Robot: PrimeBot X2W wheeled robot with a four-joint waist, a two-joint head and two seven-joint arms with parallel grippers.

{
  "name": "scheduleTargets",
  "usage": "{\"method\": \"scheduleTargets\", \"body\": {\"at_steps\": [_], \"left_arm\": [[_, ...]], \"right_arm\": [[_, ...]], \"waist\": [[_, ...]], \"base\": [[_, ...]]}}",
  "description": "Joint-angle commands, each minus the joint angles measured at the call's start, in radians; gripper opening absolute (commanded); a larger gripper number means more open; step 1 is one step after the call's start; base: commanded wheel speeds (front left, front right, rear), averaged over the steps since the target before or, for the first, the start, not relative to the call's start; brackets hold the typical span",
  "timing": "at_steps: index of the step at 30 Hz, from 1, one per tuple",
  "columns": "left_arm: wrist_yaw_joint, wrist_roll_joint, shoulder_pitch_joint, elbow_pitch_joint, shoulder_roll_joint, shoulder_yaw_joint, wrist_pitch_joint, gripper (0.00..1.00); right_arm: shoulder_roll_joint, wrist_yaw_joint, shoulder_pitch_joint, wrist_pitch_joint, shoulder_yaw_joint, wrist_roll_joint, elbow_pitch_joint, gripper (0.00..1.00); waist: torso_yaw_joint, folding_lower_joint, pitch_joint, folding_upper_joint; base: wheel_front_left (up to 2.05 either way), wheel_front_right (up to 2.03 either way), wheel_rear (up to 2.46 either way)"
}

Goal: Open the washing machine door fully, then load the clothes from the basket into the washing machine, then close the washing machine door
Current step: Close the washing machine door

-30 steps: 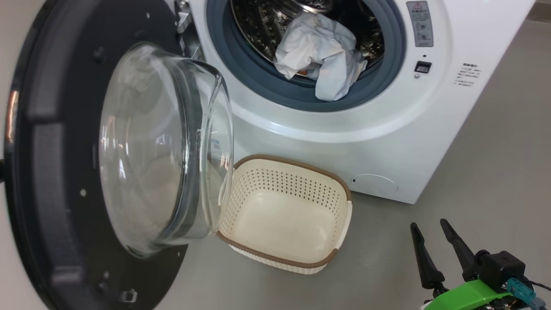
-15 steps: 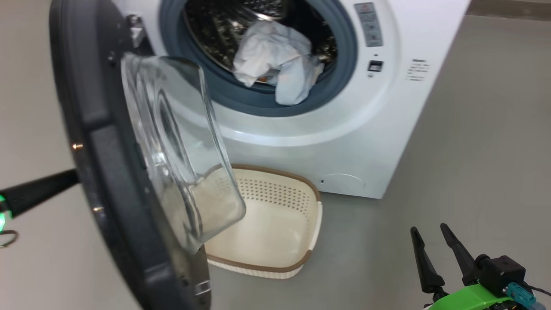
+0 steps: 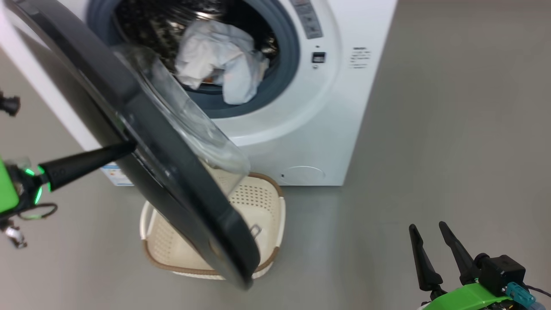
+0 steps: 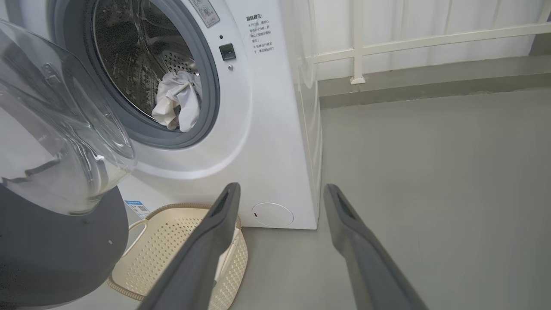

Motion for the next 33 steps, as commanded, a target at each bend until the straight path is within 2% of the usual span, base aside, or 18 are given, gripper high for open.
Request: {"method": "scheduleTargets", "body": {"at_steps": [1, 8, 14, 21, 28, 29, 30, 31, 32, 33], "left_arm": [[-0.007, 0.016, -0.061, -0.017, 0.036, 0.041, -0.010, 0.00], [-0.007, 0.061, -0.132, 0.032, -0.012, 0.030, -0.071, 0.00], [-0.007, 0.081, -0.169, 0.067, -0.035, 0.022, -0.110, 0.00], [-0.007, 0.075, -0.135, 0.065, -0.030, 0.021, -0.120, 0.00], [-0.007, 0.076, -0.016, 0.032, -0.016, 0.038, -0.145, 0.00], [-0.007, 0.081, 0.006, 0.027, -0.015, 0.041, -0.154, 0.17], [-0.007, 0.084, 0.030, 0.024, -0.015, 0.044, -0.163, 0.38], [-0.007, 0.090, 0.054, 0.021, -0.015, 0.045, -0.173, 0.49], [-0.007, 0.096, 0.079, 0.018, -0.014, 0.048, -0.185, 0.80], [-0.007, 0.099, 0.102, 0.020, -0.017, 0.052, -0.199, 1.00]], "right_arm": [[-0.001, 0.002, -0.031, -0.012, 0.022, 0.005, -0.028, 1.00], [0.007, 0.002, -0.047, -0.012, 0.012, 0.008, -0.032, 1.00], [0.011, 0.002, -0.054, -0.012, 0.005, 0.008, -0.032, 1.00], [0.012, 0.002, -0.049, -0.012, -0.004, 0.007, -0.032, 1.00], [0.012, 0.002, -0.035, -0.012, -0.007, 0.005, -0.029, 1.00], [0.012, 0.002, -0.033, -0.012, -0.007, 0.005, -0.028, 1.00], [0.012, 0.002, -0.031, -0.012, -0.006, 0.005, -0.027, 1.00], [0.012, 0.002, -0.028, -0.012, -0.006, 0.004, -0.027, 1.00], [0.012, 0.002, -0.026, -0.012, -0.005, 0.003, -0.027, 1.00], [0.012, 0.002, -0.024, -0.012, -0.005, 0.002, -0.027, 1.00]], "waist": [[-0.038, 0.0000, 0.019, 0.0000], [-0.095, 0.0000, 0.044, 0.0000], [-0.108, 0.0000, 0.049, 0.0000], [-0.078, 0.0000, 0.033, 0.0000], [-0.037, 0.0000, 0.007, 0.0000], [-0.032, 0.0000, 0.003, 0.0000], [-0.029, 0.0000, 0.000, 0.0000], [-0.025, 0.0000, -0.006, 0.0000], [-0.024, 0.0000, -0.008, 0.0000], [-0.021, 0.0000, -0.011, 0.0000]], "base": [[0.00, 0.00, 0.00], [0.00, 0.00, 0.00], [0.00, 0.00, 0.00], [0.00, 0.00, 0.00], [0.00, 0.00, 0.00], [0.00, 0.00, 0.00], [0.00, 0.00, 0.00], [0.00, 0.00, 0.00], [0.00, 0.00, 0.00], [0.00, 0.00, 0.00]]}}
